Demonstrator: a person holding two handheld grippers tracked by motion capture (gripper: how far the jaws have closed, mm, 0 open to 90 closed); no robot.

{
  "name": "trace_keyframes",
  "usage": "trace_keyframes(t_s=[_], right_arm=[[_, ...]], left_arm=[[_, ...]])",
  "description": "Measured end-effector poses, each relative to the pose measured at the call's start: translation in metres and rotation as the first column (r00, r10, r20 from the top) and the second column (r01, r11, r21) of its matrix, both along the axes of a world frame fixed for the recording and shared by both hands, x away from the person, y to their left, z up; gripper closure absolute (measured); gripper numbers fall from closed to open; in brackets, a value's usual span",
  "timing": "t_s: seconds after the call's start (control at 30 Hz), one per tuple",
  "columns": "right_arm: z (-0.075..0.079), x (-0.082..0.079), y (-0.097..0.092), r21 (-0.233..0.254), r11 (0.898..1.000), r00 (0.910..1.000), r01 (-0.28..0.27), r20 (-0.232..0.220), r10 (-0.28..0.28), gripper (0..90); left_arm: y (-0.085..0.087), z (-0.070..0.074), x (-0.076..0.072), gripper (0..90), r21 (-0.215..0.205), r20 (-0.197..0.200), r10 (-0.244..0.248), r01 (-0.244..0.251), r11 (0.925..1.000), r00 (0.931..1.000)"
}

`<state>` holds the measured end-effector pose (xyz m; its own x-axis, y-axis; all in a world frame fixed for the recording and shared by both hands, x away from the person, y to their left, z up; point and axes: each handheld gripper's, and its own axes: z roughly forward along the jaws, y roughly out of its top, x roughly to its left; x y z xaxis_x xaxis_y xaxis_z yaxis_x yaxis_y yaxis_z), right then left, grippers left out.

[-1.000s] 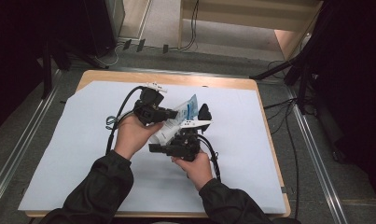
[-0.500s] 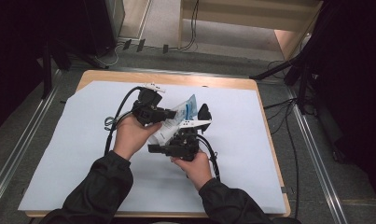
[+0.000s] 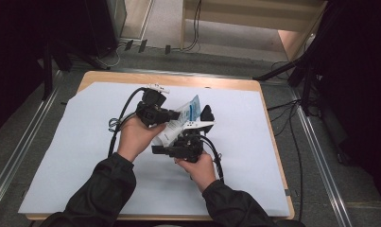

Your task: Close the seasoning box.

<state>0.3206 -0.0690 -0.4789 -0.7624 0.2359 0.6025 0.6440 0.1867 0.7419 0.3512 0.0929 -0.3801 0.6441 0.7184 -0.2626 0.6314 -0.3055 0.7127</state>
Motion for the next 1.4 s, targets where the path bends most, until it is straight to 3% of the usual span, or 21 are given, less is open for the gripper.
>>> trace_keyframes(t_s=[0.27, 0.6, 0.93, 1.4], right_arm=[[0.0006, -0.0011, -0.0006, -0.04, 0.999, 0.999, 0.023, 0.038, -0.022, 60.6], [-0.002, 0.0019, -0.0034, -0.004, 1.0, 0.9999, 0.015, 0.001, -0.015, 63.8], [-0.003, 0.0002, -0.0045, -0.008, 1.0, 0.9995, 0.03, 0.004, -0.03, 61.4], [-0.0038, 0.0023, -0.0059, 0.036, 0.999, 0.9993, 0.02, -0.033, -0.019, 64.6]], left_arm=[[-0.0032, -0.0015, 0.0024, 90.0, 0.011, -0.009, 0.006, -0.006, 0.9999, 0.9999], [-0.0049, -0.0017, 0.0051, 90.0, 0.019, -0.025, 0.003, -0.003, 0.9998, 0.9997], [-0.0064, -0.001, 0.0052, 90.0, 0.053, -0.025, 0.015, -0.014, 0.9985, 0.9996], [-0.0059, -0.0007, 0.0064, 87.1, 0.001, -0.041, -0.005, 0.005, 1.0, 0.9992]])
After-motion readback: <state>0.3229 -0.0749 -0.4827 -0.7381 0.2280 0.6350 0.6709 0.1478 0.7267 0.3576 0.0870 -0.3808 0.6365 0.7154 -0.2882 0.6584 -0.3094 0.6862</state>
